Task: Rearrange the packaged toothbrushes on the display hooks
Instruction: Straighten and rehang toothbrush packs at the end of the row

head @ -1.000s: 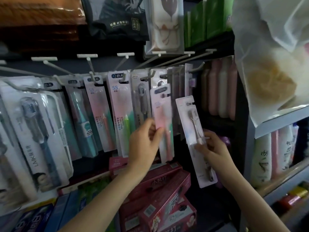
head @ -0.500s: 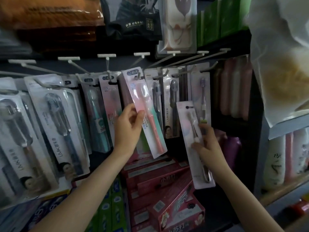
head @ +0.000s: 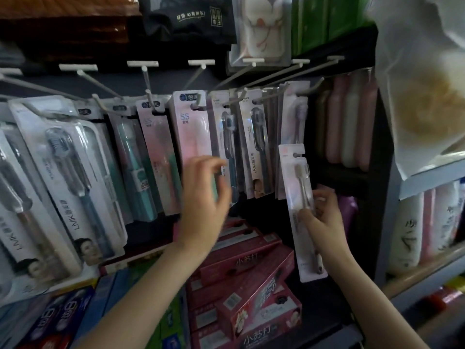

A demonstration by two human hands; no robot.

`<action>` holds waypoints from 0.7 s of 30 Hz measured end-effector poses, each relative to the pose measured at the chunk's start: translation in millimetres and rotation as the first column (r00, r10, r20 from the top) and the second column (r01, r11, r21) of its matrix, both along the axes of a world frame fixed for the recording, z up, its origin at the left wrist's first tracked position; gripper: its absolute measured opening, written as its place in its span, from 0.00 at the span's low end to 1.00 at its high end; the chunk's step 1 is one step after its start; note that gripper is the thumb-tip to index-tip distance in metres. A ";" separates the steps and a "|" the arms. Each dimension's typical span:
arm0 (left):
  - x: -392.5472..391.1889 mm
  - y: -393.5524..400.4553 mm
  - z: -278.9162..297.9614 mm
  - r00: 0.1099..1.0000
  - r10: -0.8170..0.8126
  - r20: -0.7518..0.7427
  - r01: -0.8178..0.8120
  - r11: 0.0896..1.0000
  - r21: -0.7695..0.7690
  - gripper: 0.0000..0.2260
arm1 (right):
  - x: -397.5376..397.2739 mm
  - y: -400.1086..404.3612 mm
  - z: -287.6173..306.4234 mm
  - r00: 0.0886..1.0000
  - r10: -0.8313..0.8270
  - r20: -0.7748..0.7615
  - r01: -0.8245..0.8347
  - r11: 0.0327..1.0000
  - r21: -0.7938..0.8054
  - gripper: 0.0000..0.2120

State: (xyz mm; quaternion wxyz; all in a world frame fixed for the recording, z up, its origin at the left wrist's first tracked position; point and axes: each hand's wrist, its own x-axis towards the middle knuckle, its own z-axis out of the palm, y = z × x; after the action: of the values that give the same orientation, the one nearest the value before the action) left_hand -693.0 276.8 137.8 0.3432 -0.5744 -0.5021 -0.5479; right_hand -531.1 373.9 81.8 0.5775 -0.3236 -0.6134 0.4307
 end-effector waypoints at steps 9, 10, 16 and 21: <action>32.1 76.2 1.1 0.934 0.039 0.355 0.168 0.829 -0.533 0.18 | 9.2 7.6 -6.8 0.995 0.023 0.100 -0.022 1.000 -0.012 0.16; 33.1 80.9 3.1 0.922 0.048 0.384 0.179 0.827 -0.533 0.18 | 10.9 8.2 -6.6 0.995 0.022 0.098 -0.020 1.000 -0.012 0.16; 34.1 96.4 5.9 0.879 0.152 0.451 0.121 0.845 -0.521 0.17 | 16.9 11.3 -6.0 0.994 0.034 0.101 -0.033 0.999 -0.010 0.15; 43.9 94.4 6.4 0.899 0.108 0.425 0.125 0.866 -0.484 0.16 | 16.8 13.8 -4.9 0.994 0.037 0.107 -0.036 0.999 -0.013 0.15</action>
State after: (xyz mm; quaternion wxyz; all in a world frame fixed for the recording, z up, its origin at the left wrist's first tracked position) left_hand -649.1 371.2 144.2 0.0585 -0.5074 -0.6881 -0.5155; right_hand -514.2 387.7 76.9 0.5340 -0.3380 -0.6471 0.4264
